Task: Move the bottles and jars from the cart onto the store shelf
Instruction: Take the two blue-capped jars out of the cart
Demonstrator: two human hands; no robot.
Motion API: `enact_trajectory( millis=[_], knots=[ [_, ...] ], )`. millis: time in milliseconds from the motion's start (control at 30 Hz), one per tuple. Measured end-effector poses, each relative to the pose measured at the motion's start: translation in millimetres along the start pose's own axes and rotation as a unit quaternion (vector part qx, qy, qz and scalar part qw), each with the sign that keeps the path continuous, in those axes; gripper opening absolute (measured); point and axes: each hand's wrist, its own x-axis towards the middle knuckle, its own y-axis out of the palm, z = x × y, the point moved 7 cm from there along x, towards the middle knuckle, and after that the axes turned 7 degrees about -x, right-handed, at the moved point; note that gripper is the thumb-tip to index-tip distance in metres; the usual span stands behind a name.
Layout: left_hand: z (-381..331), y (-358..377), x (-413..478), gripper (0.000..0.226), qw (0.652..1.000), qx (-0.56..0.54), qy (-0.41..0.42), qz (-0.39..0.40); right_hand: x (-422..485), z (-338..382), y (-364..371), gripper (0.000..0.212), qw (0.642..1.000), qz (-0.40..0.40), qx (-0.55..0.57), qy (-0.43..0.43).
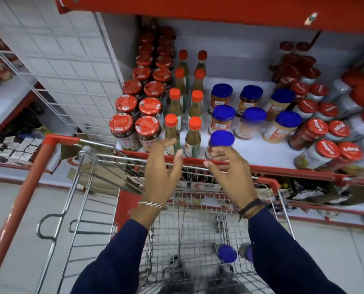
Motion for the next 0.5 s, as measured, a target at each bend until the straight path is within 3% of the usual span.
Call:
enact_trajectory(
  millis=[133,233,367,500],
  knots=[
    [23.5,54.1,-61.1,0.028,0.987,0.005,-0.06,0.147,-49.6,-75.3,13.8,0.033,0.992,0.079,-0.072,0.061],
    [58.6,103.9,-122.0,0.038,0.954,0.037,-0.117,0.272,-84.7,-156.5,34.7,0.041,0.964,0.178,-0.148,0.134],
    [113.3,166.7,-208.8,0.053,0.871,0.104,-0.19,0.441,-134.9,-264.0,70.6,0.067,0.866,0.382,-0.245,0.21],
    [155.2,212.1,-277.8,0.075,0.772,0.196,-0.192,0.573,-164.3,-323.5,87.4,0.085,0.807,0.471,-0.301,0.188]
  ],
)
